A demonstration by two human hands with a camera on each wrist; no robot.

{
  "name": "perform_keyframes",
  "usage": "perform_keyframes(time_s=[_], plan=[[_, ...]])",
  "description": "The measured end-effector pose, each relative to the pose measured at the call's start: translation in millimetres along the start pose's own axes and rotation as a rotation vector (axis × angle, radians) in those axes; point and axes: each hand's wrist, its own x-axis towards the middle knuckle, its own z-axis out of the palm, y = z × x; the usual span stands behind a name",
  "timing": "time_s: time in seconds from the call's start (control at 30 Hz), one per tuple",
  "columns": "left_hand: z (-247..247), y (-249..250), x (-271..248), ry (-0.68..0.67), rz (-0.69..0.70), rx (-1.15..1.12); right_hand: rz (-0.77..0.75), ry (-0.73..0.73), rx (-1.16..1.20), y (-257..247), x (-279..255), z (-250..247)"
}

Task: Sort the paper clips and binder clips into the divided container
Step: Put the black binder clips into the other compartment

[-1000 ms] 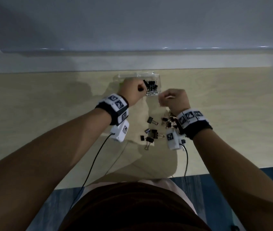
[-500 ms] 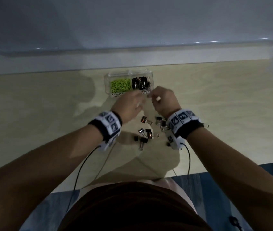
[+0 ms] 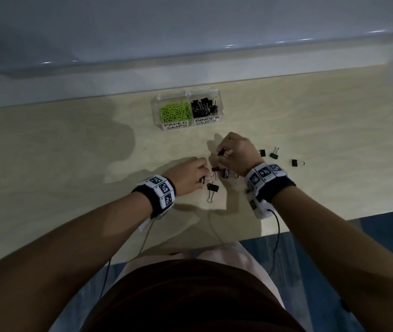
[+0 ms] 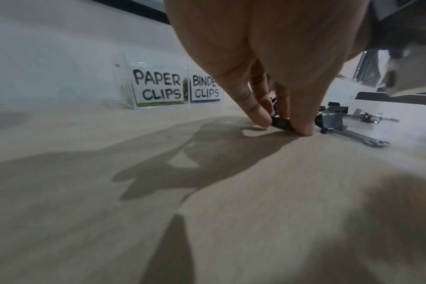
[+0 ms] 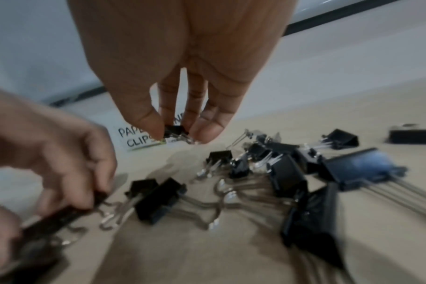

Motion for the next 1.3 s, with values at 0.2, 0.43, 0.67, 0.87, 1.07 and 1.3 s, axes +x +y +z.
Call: perform_keyframes(time_s=[0.2,0.43,0.67,0.87,1.07,1.3], plan=[[10.2,-2.9,-12.8,0.156,-0.078,0.000,0.014,-0.065,-0.097,0.0,-43.7,9.5],[10.9,6.8,-16.6,0.188,-0.127,-0.063,-0.016,0.038,-0.199,0.0,-61.0,26.1],[10.8,25.4,-10.3,0.363,-0.213,-0.331,-0.011,0.055,-0.184,9.5,-61.9,29.2],[35.6,54.6,0.0,0.144,-0.250,-0.223,-0.124,0.093,-0.156,6.2,-55.4,18.4],[33.9,53.8,-2.6,0.026,-0.324,-0.134,-0.143,0.033,-0.095,13.1,-43.8,1.2],[35.5,52.3,-3.3,0.071,-0.365,-0.112,-0.104,0.205,0.054,-14.5,48.2,-46.1]])
